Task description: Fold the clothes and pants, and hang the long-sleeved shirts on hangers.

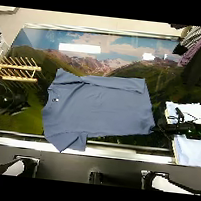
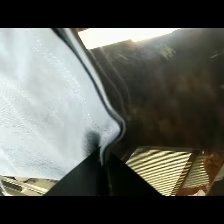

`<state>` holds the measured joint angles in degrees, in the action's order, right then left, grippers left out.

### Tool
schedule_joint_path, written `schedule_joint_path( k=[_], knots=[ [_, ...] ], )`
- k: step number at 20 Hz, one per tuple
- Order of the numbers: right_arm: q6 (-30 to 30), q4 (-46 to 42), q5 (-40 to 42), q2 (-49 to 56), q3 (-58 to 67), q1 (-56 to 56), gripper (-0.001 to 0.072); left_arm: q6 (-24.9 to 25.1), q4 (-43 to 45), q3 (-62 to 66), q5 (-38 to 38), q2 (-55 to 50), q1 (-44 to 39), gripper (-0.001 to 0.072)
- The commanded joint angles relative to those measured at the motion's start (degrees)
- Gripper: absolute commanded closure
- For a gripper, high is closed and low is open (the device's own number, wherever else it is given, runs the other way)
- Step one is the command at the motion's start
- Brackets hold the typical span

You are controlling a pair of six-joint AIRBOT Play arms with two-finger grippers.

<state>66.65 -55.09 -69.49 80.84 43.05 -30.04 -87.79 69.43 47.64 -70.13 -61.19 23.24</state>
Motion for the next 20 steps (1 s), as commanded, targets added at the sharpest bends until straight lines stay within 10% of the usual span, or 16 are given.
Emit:
schedule_joint_path(
  k=[1, 20],
  knots=[
    [-1.66, 3.91, -2.56, -0.13, -0.04, 0.02, 0.0681, 2.45, -2.19, -10.51, -0.09, 5.07, 3.63, 0.0316],
    [-3.26, 3.98, -5.31, -3.37, -0.04, 0.02, 0.0681, 3.85, -14.45, -28.68, -2.69, 8.07, 3.04, 0.0315]
  ],
)
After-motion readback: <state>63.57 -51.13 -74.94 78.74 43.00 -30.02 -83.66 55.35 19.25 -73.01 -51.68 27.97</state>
